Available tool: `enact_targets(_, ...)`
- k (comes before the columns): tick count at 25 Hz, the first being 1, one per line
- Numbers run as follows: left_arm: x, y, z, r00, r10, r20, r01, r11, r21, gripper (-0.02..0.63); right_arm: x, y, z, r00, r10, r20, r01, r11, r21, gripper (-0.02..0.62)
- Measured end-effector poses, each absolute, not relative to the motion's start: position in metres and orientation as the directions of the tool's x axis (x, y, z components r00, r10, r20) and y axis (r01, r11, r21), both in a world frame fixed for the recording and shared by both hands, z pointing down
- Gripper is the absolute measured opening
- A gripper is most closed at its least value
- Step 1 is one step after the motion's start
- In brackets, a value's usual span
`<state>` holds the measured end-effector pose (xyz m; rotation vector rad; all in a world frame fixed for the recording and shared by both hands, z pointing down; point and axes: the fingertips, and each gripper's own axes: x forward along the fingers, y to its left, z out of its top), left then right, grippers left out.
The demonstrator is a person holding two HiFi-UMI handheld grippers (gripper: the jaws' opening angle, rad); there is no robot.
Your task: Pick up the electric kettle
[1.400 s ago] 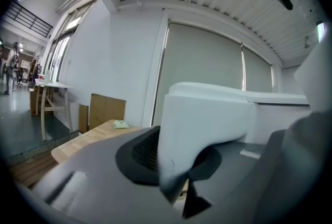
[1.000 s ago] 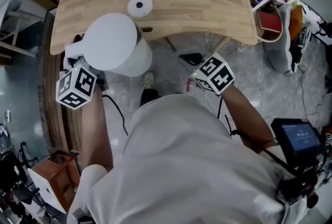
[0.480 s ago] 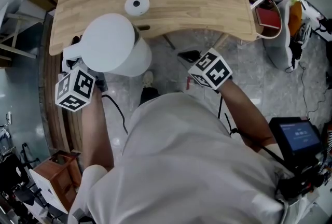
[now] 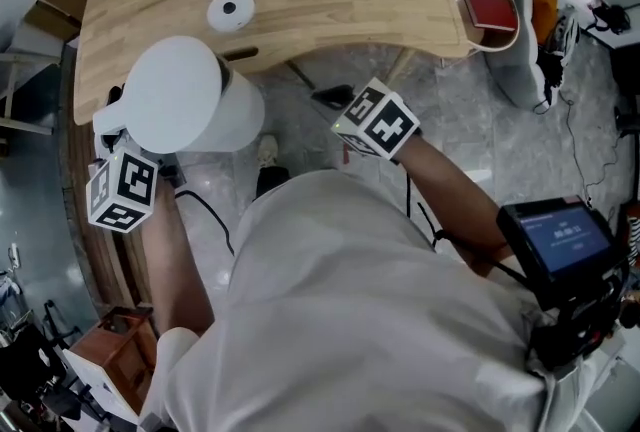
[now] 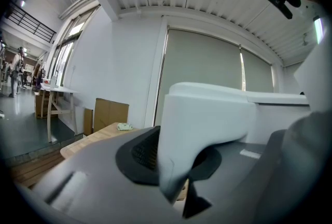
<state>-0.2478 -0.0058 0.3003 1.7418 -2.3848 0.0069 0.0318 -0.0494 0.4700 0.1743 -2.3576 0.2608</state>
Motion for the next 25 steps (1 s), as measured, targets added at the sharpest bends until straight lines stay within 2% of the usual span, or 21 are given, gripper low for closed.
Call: enact_targets(25,-0.254,-0.015,0.308,-0.272,-0.947,0.169,-0.949,0.293,0.119,0.077,0.022,-0.048,0.465,-0.715,-0.058,0.697,-0.195,0.974,-0.119,0.002)
